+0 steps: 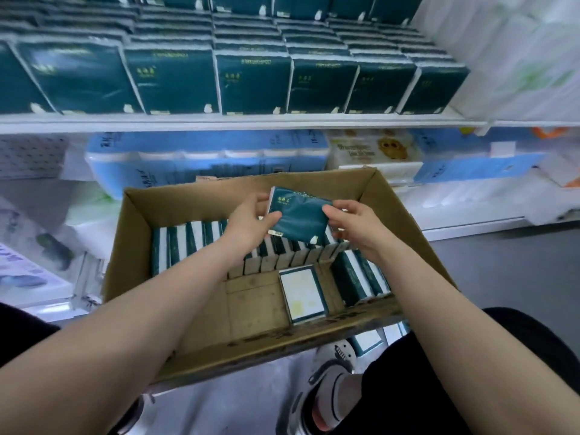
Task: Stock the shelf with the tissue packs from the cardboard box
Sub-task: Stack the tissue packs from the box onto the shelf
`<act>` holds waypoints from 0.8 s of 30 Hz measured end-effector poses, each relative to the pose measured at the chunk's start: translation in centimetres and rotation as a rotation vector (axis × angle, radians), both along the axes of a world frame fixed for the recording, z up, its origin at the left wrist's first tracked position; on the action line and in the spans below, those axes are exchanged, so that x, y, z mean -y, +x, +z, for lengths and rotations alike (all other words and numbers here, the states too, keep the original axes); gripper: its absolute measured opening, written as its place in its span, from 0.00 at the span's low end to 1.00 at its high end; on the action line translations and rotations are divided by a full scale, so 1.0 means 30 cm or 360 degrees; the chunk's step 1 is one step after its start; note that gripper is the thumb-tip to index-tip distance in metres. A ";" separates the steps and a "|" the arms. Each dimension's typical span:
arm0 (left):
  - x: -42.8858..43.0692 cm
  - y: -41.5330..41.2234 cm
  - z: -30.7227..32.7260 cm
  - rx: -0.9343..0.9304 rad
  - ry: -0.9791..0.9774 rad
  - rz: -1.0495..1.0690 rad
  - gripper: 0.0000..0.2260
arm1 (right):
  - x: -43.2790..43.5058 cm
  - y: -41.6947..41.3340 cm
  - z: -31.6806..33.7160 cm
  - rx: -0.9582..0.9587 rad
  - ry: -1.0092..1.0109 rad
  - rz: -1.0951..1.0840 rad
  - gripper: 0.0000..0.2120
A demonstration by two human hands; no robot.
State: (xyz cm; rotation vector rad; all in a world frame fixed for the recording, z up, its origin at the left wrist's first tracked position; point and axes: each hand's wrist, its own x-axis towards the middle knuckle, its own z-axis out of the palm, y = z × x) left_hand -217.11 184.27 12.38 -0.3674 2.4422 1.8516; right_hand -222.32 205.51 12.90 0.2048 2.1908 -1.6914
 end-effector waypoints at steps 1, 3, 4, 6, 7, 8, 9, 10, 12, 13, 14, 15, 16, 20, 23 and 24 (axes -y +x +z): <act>0.002 -0.003 0.014 -0.0005 0.0042 0.0003 0.19 | -0.002 -0.001 0.001 -0.0006 -0.0034 0.0004 0.23; 0.000 -0.011 0.051 -0.0031 0.0132 -0.0008 0.18 | -0.007 -0.008 0.017 -0.0077 -0.0063 0.0022 0.20; -0.003 -0.019 0.068 -0.0039 0.0153 -0.0022 0.17 | -0.010 -0.015 0.034 -0.0125 -0.0074 0.0023 0.18; -0.013 -0.036 0.115 -0.0067 0.0170 -0.0060 0.15 | -0.018 -0.031 0.083 -0.0227 -0.0111 -0.0011 0.16; -0.019 -0.046 0.142 -0.0090 0.0188 -0.0081 0.15 | -0.023 -0.043 0.109 -0.0270 -0.0140 -0.0037 0.15; -0.025 -0.059 0.170 -0.0118 0.0215 -0.0098 0.14 | -0.028 -0.057 0.136 -0.0301 -0.0174 -0.0063 0.14; -0.030 -0.075 0.197 -0.0155 0.0216 -0.0112 0.13 | -0.033 -0.073 0.165 -0.0325 -0.0213 -0.0093 0.14; -0.034 -0.093 0.226 -0.0199 0.0166 -0.0130 0.14 | -0.038 -0.089 0.195 -0.0357 -0.0242 -0.0122 0.14; -0.040 -0.128 0.293 -0.0307 0.0043 -0.0172 0.15 | -0.050 -0.126 0.264 -0.0478 -0.0237 -0.0146 0.10; -0.044 -0.147 0.326 -0.0364 0.0026 -0.0184 0.15 | -0.057 -0.144 0.302 -0.0548 -0.0217 -0.0144 0.08; -0.048 -0.167 0.358 -0.0413 0.0025 -0.0185 0.16 | -0.065 -0.164 0.342 -0.0610 -0.0205 -0.0136 0.07; -0.053 -0.190 0.393 -0.0470 0.0022 -0.0172 0.16 | -0.072 -0.184 0.385 -0.0656 -0.0211 -0.0131 0.07; -0.060 -0.212 0.427 -0.0513 0.0004 -0.0151 0.16 | -0.078 -0.205 0.426 -0.0695 -0.0215 -0.0124 0.07; -0.082 -0.319 0.560 -0.0655 0.0026 -0.0134 0.15 | -0.093 -0.319 0.560 -0.0863 -0.0176 -0.0170 0.14; -0.090 -0.426 0.627 -0.0748 -0.0056 -0.0067 0.14 | -0.091 -0.413 0.643 -0.0928 -0.0153 -0.0205 0.13; -0.091 -0.461 0.643 -0.0786 -0.0095 -0.0051 0.14 | -0.090 -0.445 0.665 -0.0943 -0.0150 -0.0197 0.11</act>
